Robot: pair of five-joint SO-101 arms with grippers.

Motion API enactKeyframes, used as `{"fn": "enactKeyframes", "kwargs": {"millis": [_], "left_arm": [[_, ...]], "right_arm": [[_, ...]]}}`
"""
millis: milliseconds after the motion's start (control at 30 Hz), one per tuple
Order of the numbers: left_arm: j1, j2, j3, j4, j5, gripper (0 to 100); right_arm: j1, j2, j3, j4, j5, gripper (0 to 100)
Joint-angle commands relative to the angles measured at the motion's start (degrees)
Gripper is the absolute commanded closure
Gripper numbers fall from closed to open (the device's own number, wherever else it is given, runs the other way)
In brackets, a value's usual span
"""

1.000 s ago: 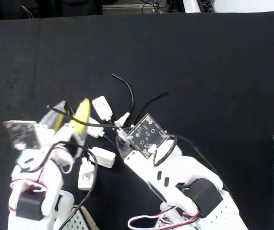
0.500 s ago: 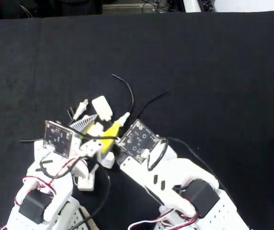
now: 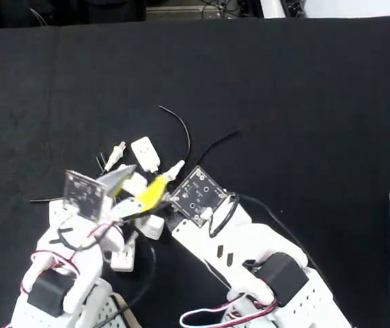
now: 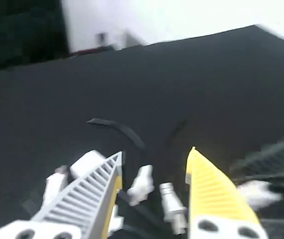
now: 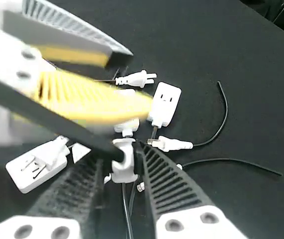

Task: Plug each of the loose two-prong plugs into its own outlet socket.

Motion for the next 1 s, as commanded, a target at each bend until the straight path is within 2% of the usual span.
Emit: {"fn": "enactKeyframes", "kwargs": {"millis": [0,67,200,433,533,667,867,967], "left_arm": [[-13.49,0.79,-4.53,4.31,-0.53,78],[-15.96,0.88,-5.67,7.47,-2.64,78],[-15.96,1.85,-7.96,13.45,-10.73,78],[-15.87,18.11,-9.10,14.51,-23.47,78],[-13.93,27.08,-10.51,14.86,-29.10,74],[-9.71,34.37,-12.26,14.77,-33.05,72],[-0.13,36.04,-9.89,14.33,-36.40,72],[1.63,36.04,-7.16,10.55,-36.22,72]], "right_arm": [[3.60,-0.13,-0.22,-1.23,-0.62,98.7],[5.45,-0.13,-0.22,-1.14,-0.62,98.7],[7.82,-0.13,0.40,-1.14,-1.49,98.7],[11.25,-0.13,0.48,-1.23,-2.20,98.7],[12.13,-0.13,0.66,-1.49,-2.20,98.7],[12.31,-0.13,0.75,-1.49,-2.20,98.7],[12.31,-0.13,0.84,-1.41,-2.20,98.7],[12.31,-0.13,0.84,-1.32,-2.20,98.7]]}}
